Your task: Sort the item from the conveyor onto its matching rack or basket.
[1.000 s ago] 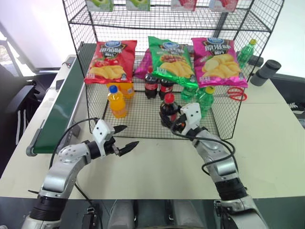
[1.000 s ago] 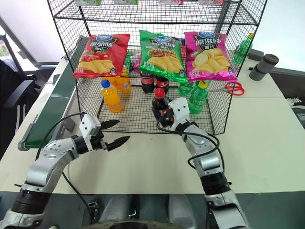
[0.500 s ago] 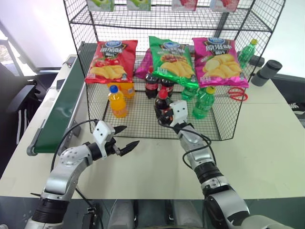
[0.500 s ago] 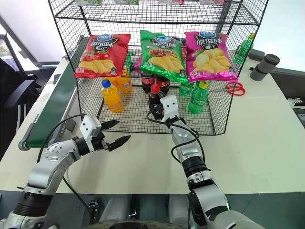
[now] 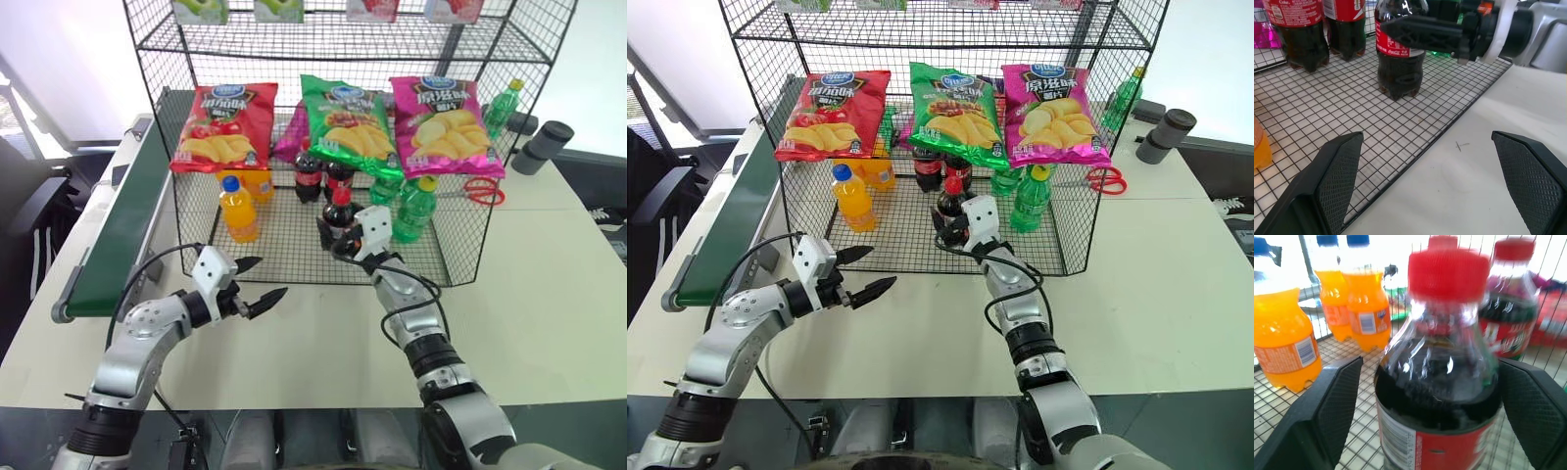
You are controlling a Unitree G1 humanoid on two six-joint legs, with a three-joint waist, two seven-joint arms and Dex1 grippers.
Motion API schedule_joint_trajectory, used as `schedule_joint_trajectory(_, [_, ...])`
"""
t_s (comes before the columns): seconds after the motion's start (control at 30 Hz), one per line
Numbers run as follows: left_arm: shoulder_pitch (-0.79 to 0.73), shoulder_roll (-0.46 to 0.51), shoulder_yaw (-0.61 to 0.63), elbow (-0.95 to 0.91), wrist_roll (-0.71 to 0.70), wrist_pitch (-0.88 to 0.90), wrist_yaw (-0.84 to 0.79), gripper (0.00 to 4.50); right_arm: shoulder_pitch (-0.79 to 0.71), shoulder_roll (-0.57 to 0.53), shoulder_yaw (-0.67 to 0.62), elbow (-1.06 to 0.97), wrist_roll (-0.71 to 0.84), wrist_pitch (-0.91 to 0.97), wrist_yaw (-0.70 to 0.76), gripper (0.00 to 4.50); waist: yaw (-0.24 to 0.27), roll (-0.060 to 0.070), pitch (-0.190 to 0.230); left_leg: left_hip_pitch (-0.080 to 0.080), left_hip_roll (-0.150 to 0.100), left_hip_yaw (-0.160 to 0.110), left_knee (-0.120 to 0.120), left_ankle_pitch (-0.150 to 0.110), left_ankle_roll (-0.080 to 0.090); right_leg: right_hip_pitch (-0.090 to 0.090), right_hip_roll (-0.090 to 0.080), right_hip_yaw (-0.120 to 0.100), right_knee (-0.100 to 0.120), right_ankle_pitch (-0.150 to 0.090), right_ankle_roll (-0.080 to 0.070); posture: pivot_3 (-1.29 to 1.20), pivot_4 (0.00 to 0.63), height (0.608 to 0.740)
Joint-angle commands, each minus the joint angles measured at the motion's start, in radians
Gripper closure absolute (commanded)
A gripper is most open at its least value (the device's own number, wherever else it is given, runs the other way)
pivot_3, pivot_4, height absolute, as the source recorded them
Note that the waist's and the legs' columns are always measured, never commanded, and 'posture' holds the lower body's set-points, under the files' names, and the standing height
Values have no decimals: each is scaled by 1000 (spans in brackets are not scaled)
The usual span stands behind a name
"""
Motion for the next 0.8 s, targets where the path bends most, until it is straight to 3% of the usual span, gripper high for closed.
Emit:
schedule_joint_trajectory(0.03, [-6,-1,7,-28,-1,-8,1,0,92,-72,-14,-204,38,77,69,65,0,0,0,0,0,0,0,0,0,0,0,0,-1,0,0,0,150,740])
schedule_joint_trajectory(0.17, [-3,5,14,-27,-6,-3,0,0,258,-210,-39,-433,97,196,182,65,-7,1,0,0,0,0,0,0,0,0,0,0,0,0,0,0,150,740])
schedule_joint_trajectory(0.4, [1,37,42,-4,-8,-1,-16,0,533,-453,-216,-805,341,409,340,65,-4,1,0,3,0,0,-1,0,0,3,1,1,-1,0,0,0,150,740])
schedule_joint_trajectory(0.6, [-5,66,77,24,-12,-6,-28,0,639,-516,-342,-890,413,494,347,65,1,1,0,4,0,-1,-1,0,0,4,2,0,-1,0,0,0,150,740])
schedule_joint_trajectory(0.8, [-5,73,88,29,-5,-11,-27,0,639,-517,-355,-905,419,521,338,65,20,1,0,3,0,0,0,0,0,4,2,1,-2,0,0,0,150,740])
